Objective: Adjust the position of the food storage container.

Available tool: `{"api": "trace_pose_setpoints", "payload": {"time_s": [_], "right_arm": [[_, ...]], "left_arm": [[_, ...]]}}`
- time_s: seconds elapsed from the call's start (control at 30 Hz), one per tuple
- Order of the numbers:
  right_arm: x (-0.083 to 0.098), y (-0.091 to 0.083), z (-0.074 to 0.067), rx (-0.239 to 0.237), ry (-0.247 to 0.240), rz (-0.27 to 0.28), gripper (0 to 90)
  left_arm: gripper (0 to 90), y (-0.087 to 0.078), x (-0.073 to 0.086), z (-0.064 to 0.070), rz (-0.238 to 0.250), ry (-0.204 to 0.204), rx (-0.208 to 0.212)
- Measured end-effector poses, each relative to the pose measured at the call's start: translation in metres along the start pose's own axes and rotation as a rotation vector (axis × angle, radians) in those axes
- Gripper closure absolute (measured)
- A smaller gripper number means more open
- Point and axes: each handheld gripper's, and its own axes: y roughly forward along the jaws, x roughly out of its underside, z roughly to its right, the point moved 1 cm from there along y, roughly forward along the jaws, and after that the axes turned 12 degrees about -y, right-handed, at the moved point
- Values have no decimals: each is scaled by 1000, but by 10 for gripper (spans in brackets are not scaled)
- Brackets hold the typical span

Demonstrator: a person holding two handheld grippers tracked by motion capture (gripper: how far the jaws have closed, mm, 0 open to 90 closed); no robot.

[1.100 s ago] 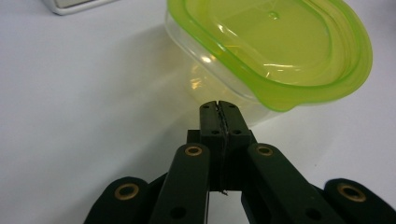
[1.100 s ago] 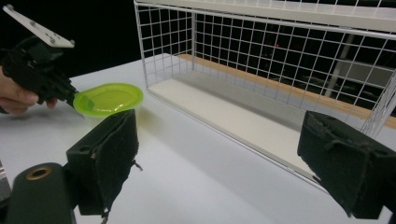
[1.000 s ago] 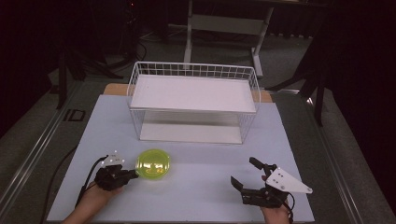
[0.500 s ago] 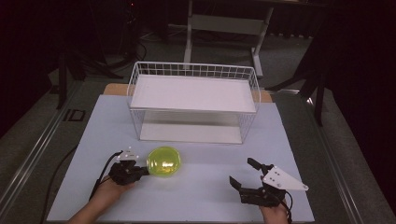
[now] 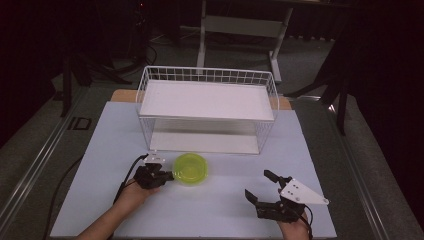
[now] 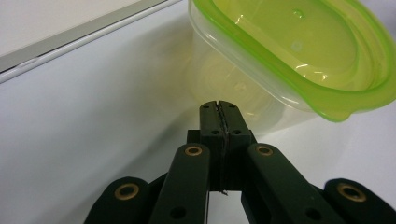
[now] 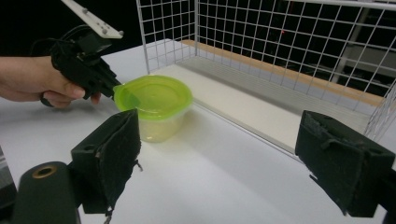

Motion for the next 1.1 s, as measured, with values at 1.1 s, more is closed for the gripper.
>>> {"api": "trace_pose_setpoints", "payload": {"time_s": [1.1], "right_arm": [[0,-2,-5,-13,-47,-15,145]], "left_arm": [[834,41,-25,27,-15,28,84]]}}
